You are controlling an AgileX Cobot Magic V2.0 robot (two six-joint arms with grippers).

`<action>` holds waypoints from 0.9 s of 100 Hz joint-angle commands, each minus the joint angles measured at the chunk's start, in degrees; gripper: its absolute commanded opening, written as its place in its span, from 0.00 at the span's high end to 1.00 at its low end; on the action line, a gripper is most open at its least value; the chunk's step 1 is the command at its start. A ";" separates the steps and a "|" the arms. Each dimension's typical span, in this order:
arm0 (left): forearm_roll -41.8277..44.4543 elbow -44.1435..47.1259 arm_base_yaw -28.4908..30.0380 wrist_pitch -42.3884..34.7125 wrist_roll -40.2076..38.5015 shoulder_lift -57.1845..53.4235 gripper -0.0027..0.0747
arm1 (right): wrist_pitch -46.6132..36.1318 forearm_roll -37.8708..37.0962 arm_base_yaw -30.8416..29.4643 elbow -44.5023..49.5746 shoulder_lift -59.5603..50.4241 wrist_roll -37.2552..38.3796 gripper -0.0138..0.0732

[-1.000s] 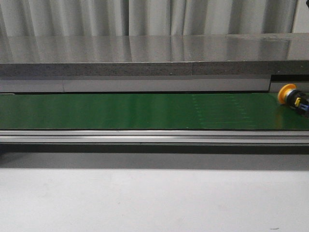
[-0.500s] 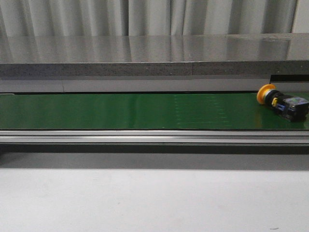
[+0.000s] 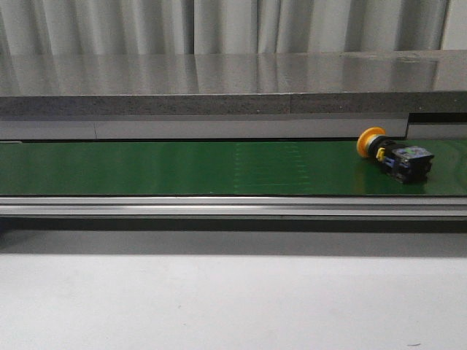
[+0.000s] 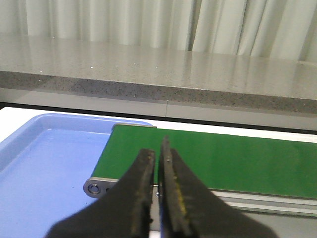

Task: Move button from right to left
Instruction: 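Let the belt carry the button toward the left gripper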

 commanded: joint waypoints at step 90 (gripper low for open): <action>-0.43 2.33 -0.46 -4.45 -0.65 -2.14 0.96 | -3.98 1.33 -0.09 -1.29 -0.21 -0.58 0.92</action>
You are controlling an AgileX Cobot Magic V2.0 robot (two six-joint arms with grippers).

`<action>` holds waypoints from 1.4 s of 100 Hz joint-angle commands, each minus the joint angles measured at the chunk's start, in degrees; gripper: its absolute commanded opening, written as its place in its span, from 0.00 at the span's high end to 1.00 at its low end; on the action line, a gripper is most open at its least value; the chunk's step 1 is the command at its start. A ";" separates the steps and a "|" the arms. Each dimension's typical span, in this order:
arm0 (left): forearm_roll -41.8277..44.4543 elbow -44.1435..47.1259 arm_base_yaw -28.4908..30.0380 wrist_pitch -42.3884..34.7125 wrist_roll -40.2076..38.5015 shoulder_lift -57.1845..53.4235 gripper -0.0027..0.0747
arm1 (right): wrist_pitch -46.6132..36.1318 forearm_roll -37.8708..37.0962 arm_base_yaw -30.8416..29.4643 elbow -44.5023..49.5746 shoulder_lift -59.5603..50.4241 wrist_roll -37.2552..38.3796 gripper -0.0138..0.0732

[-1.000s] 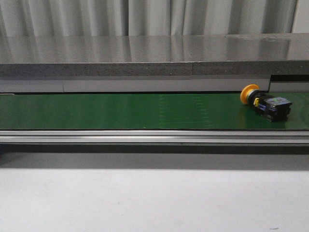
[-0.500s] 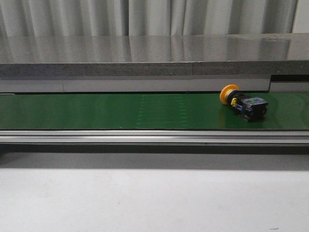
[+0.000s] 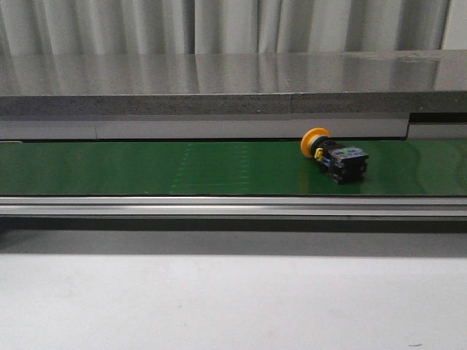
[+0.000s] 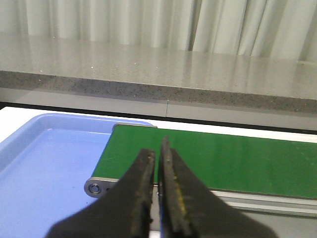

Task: Move button from right to left
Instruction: 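Let the belt carry the button toward the left gripper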

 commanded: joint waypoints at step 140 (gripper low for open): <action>-1.09 -22.82 -0.49 11.09 -0.65 18.51 0.96 | -3.74 1.19 -0.09 -1.42 0.41 -0.58 0.92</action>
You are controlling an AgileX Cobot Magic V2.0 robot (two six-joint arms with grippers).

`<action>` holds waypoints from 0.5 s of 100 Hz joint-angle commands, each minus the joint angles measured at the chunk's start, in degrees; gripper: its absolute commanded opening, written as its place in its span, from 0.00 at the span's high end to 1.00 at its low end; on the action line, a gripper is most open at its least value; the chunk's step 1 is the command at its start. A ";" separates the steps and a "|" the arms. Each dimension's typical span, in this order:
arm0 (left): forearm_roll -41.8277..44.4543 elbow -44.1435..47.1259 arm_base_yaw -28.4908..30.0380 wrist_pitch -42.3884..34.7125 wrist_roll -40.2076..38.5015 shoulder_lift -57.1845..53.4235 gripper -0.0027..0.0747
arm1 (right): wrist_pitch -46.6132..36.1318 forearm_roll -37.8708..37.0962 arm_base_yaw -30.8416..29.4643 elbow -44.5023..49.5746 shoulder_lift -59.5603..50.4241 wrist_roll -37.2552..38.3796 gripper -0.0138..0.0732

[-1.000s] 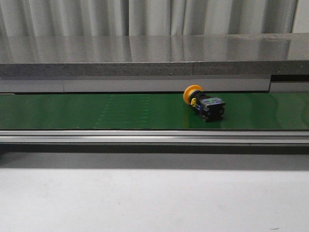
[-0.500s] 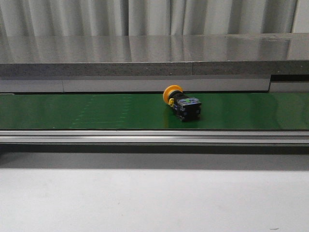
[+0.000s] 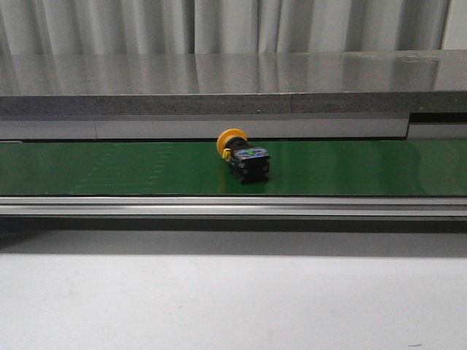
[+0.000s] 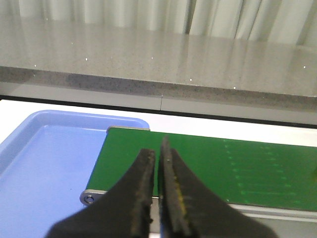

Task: Move button from right to left
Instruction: 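Let the belt carry the button toward the left gripper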

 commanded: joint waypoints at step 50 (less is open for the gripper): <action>-2.34 -23.13 -0.49 6.00 -0.65 35.22 0.96 | -3.74 1.14 -0.09 -1.42 0.41 -0.58 0.92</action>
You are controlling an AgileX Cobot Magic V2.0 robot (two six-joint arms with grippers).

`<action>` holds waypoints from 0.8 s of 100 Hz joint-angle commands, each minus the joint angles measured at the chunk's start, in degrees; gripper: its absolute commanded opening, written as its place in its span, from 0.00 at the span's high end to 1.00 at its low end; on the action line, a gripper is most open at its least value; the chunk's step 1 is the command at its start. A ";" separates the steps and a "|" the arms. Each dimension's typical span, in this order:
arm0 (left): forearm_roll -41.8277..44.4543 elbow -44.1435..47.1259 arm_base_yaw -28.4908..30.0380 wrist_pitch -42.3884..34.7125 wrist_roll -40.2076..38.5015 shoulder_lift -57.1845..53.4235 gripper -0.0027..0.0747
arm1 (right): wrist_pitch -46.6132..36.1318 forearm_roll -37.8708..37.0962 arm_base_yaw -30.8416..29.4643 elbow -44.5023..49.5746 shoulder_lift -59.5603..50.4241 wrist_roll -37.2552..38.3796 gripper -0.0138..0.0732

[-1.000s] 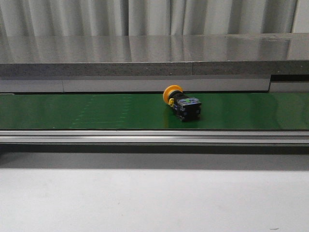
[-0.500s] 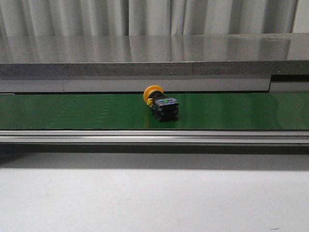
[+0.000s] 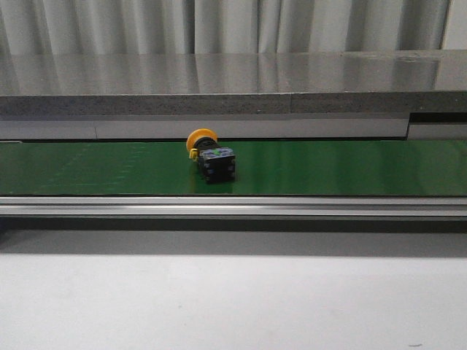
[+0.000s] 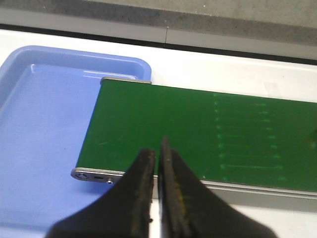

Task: Move button from right to left
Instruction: 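Let the belt carry the button toward the left gripper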

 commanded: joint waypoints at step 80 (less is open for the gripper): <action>-2.59 -6.81 -0.59 -1.16 3.08 13.24 0.41 | -3.74 1.14 -0.09 -1.42 0.41 -0.58 0.92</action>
